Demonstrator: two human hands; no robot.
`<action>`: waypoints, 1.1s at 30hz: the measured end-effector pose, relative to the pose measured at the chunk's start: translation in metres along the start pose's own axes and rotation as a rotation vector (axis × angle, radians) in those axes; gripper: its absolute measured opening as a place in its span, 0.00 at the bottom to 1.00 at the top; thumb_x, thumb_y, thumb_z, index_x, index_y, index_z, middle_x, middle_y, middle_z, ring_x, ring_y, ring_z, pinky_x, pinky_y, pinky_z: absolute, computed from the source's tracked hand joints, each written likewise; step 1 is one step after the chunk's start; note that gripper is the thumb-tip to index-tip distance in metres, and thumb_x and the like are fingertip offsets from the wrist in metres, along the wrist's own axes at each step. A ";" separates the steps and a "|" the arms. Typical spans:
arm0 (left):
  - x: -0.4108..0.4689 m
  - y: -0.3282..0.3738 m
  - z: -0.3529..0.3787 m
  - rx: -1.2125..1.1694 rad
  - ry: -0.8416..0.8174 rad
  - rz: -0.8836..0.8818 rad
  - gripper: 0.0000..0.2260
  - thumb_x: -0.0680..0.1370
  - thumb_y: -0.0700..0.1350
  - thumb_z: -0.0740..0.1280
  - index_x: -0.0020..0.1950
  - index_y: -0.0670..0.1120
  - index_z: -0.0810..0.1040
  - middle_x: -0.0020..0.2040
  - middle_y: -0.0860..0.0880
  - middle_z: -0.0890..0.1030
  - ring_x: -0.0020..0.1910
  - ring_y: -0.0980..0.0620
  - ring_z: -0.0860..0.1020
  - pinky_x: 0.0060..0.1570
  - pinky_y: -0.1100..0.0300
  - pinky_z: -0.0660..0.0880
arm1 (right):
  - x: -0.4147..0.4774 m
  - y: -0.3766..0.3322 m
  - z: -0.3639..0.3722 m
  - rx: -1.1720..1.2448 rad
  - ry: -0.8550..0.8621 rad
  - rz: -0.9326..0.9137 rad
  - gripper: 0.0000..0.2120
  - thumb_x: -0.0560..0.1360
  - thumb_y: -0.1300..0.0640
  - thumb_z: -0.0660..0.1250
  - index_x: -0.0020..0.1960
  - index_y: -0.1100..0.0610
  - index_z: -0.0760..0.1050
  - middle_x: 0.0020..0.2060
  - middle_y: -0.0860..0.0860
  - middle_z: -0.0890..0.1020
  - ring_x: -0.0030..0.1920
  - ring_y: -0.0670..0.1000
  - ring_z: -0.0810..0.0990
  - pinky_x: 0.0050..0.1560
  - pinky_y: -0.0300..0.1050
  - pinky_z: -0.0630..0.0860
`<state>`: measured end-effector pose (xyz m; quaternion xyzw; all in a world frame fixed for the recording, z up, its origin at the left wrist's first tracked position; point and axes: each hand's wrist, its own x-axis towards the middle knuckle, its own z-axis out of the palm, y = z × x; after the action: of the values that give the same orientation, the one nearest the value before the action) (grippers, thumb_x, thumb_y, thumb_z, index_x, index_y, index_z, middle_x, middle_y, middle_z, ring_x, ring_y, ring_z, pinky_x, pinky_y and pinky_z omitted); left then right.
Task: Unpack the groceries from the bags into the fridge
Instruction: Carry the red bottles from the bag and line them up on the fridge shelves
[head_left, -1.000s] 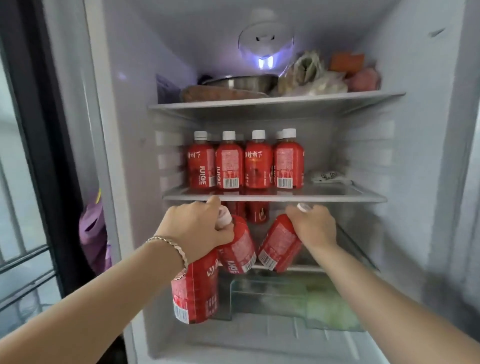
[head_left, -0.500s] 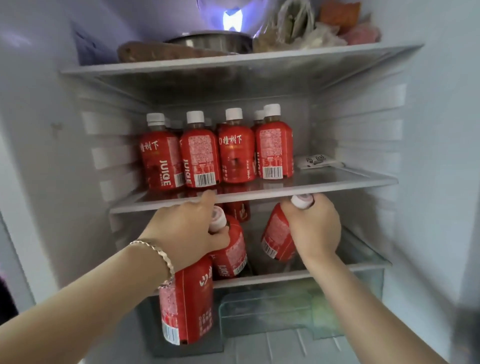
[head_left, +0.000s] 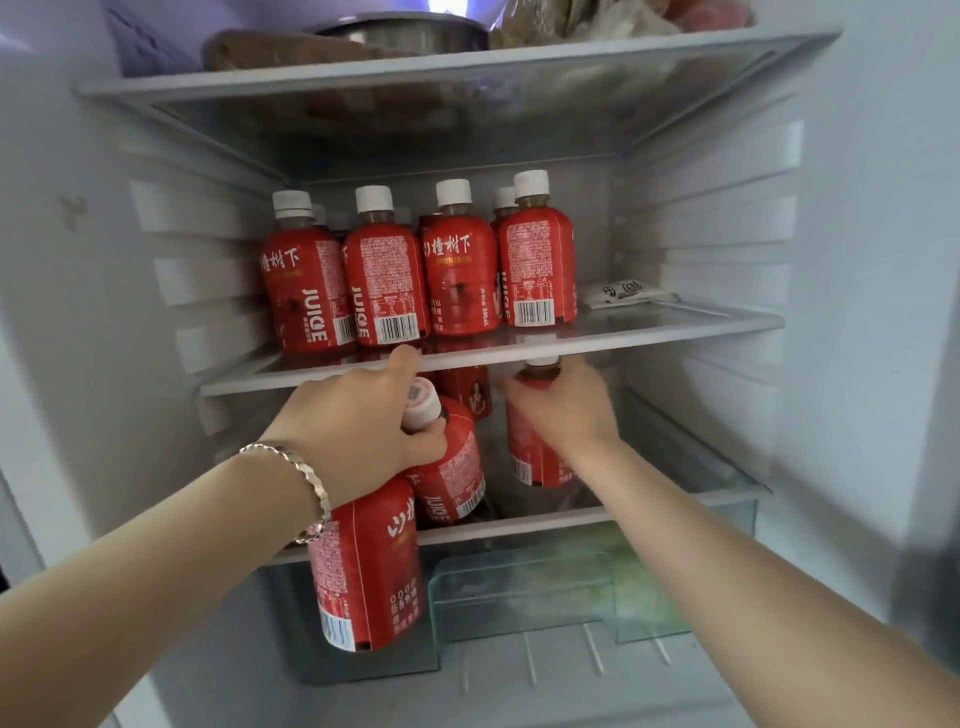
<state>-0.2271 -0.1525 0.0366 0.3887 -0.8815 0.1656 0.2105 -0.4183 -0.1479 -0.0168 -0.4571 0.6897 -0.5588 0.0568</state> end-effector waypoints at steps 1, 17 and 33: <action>0.000 0.001 -0.001 0.005 -0.005 -0.003 0.16 0.75 0.60 0.60 0.48 0.53 0.56 0.34 0.56 0.70 0.35 0.51 0.74 0.36 0.58 0.70 | -0.005 0.002 0.004 -0.027 0.001 -0.045 0.31 0.67 0.42 0.72 0.65 0.53 0.68 0.56 0.52 0.77 0.56 0.53 0.78 0.54 0.50 0.77; 0.002 -0.001 -0.002 -0.016 -0.028 0.010 0.15 0.75 0.60 0.60 0.48 0.53 0.57 0.36 0.56 0.72 0.35 0.55 0.74 0.36 0.61 0.69 | 0.075 0.043 0.051 -0.257 -0.110 0.219 0.25 0.77 0.53 0.64 0.70 0.62 0.63 0.66 0.58 0.71 0.66 0.57 0.71 0.65 0.45 0.67; -0.001 -0.002 -0.001 -0.016 0.029 0.027 0.16 0.75 0.60 0.60 0.48 0.54 0.54 0.34 0.56 0.71 0.35 0.52 0.73 0.36 0.59 0.69 | -0.032 -0.030 -0.011 -0.078 -0.795 -0.274 0.42 0.68 0.64 0.73 0.75 0.49 0.55 0.68 0.48 0.70 0.65 0.47 0.71 0.63 0.41 0.70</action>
<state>-0.2243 -0.1523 0.0372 0.3728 -0.8847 0.1673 0.2243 -0.3893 -0.1166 -0.0016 -0.7264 0.5676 -0.3147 0.2260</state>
